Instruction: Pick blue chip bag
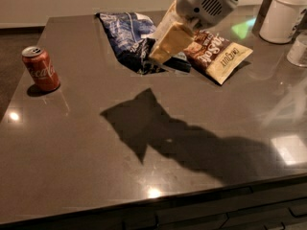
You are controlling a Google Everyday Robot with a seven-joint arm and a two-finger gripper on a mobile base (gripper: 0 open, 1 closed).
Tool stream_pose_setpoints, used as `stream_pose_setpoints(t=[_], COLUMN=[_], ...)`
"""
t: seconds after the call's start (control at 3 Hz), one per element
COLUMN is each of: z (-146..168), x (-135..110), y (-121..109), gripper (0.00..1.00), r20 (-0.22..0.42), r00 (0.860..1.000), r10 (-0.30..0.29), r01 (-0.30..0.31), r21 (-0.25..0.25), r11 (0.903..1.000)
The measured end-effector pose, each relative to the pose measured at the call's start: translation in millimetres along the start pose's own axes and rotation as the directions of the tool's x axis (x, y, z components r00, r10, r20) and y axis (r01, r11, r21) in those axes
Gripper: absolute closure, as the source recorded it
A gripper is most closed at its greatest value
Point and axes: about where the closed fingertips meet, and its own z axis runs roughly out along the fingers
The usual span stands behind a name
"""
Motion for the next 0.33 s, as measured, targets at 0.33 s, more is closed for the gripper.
stream_pose_setpoints(t=[0.33], z=[0.0], x=[-0.1], y=[0.0], gripper=[1.0], r20=[0.0], r00=[1.0], r10=[0.0], r01=[0.0], r21=[0.0], r11=[1.0])
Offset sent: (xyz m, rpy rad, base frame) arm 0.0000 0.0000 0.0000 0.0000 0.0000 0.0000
